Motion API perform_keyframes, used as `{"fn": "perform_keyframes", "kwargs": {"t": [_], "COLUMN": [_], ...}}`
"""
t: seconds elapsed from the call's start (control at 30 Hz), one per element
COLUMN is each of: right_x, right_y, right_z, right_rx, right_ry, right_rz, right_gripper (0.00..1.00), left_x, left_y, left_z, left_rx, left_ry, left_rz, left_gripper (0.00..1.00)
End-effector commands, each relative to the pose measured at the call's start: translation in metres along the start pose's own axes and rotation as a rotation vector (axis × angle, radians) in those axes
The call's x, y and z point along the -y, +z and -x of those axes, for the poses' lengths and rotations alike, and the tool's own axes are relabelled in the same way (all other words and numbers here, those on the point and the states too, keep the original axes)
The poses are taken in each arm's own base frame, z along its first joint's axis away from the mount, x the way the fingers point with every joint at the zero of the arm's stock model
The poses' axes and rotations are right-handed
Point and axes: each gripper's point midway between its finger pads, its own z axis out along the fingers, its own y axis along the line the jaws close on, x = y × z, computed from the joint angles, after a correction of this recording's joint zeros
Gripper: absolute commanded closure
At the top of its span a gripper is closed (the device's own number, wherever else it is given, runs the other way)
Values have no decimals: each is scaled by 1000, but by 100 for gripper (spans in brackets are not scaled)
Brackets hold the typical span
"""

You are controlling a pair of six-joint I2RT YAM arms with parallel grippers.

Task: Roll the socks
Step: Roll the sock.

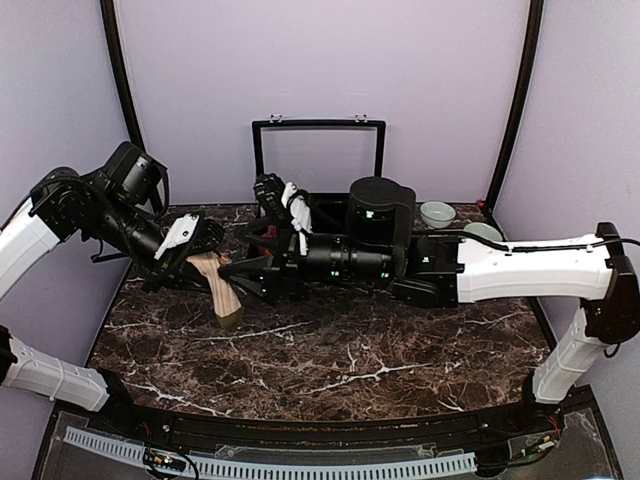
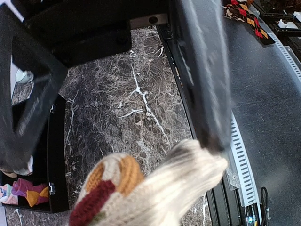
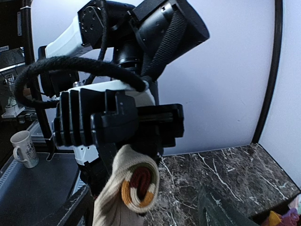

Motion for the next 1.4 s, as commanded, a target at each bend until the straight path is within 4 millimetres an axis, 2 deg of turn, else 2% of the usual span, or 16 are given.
{"fn": "perform_keyframes", "kwargs": {"t": [0.0, 0.1, 0.27, 0.37, 0.43, 0.5, 0.53, 0.57, 0.6, 0.63, 0.8, 0.93, 1.1, 1.17, 1.23, 1.37], "right_x": [-18, -12, 4, 10, 12, 16, 18, 21, 25, 31, 43, 84, 109, 114, 117, 101], "right_y": [17, 24, 32, 31, 31, 31, 30, 30, 29, 29, 25, 10, -48, -83, -121, -137], "right_z": [4, 4, -14, -18, -21, -26, -30, -33, -37, -45, -55, -68, -83, -55, -45, -32], "right_rx": [-1, 1, -40, -47, -57, -77, -86, -92, -104, -128, -145, -240, -319, -137, 70, 214], "right_ry": [17, 36, 66, 92, 99, 97, 99, 106, 116, 121, 100, 125, 163, 258, 462, 506], "right_rz": [133, 108, 51, 48, 46, 30, 18, 1, -22, -55, -110, -359, -600, -684, -756, -609], "right_gripper": [24, 23, 28, 43, 67, 74, 70, 50, 12, 2, 1, 1, 1, 1, 1, 1], "left_x": [-2, -17, -14, -13, -14, -16, -17, -17, -17, -18, -10, -13, -27, -30, -34, -36], "left_y": [0, 4, 4, 7, 8, 9, 9, 10, 10, 11, 10, 11, 12, 13, 14, 20], "left_z": [0, -10, -9, -14, -16, -17, -17, -18, -19, -19, -14, -17, -26, -26, -27, -35], "left_rx": [-11, -55, -42, -59, -65, -66, -65, -67, -68, -71, -45, -63, -90, -91, -93, -117], "left_ry": [33, 39, 75, 80, 85, 91, 96, 101, 104, 108, 119, 114, 87, 72, 60, 35], "left_rz": [10, 81, 72, 67, 73, 85, 87, 88, 87, 86, 50, 55, 146, 163, 178, 165], "left_gripper": [100, 100, 100, 100, 100, 100, 100, 100, 100, 100, 100, 100, 100, 100, 100, 100]}}
